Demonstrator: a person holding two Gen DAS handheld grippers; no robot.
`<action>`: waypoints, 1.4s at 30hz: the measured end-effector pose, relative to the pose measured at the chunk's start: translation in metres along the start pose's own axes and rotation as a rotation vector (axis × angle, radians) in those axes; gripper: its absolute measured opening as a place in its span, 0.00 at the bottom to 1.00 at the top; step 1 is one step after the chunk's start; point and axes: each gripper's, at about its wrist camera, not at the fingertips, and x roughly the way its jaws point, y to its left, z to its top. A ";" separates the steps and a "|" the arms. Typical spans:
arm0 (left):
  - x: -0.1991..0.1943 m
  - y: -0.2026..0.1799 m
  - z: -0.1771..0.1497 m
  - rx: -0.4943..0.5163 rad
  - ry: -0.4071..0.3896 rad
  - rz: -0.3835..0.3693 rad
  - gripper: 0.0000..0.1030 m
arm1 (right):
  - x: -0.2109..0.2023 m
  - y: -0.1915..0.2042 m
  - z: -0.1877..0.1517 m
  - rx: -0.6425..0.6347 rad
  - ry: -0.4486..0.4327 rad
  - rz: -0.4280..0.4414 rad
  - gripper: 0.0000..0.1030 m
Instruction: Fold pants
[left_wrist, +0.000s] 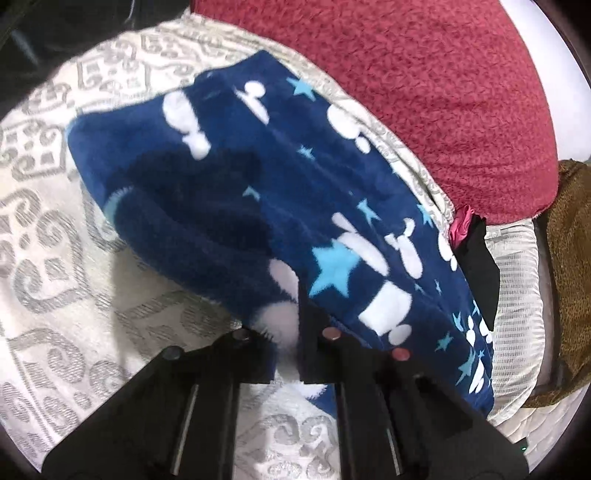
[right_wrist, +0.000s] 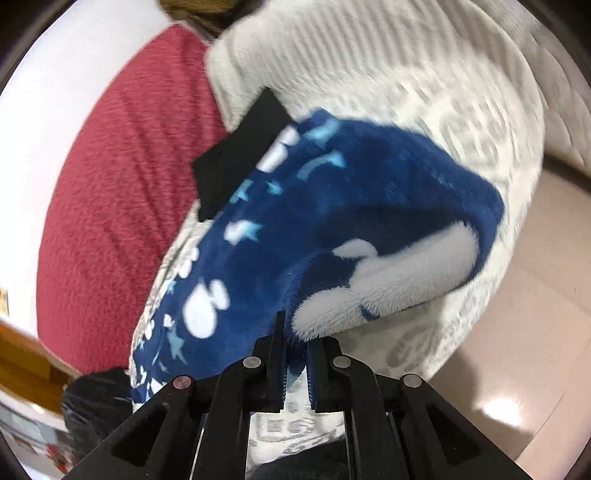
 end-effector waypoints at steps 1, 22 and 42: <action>-0.004 -0.002 0.000 0.012 -0.007 0.002 0.09 | -0.005 0.004 0.001 -0.019 -0.014 0.006 0.07; -0.063 -0.099 0.040 0.273 -0.199 0.087 0.08 | -0.030 0.090 0.061 -0.262 -0.196 0.024 0.07; 0.106 -0.211 0.157 0.402 -0.077 0.415 0.08 | 0.150 0.115 0.171 -0.324 -0.046 -0.227 0.07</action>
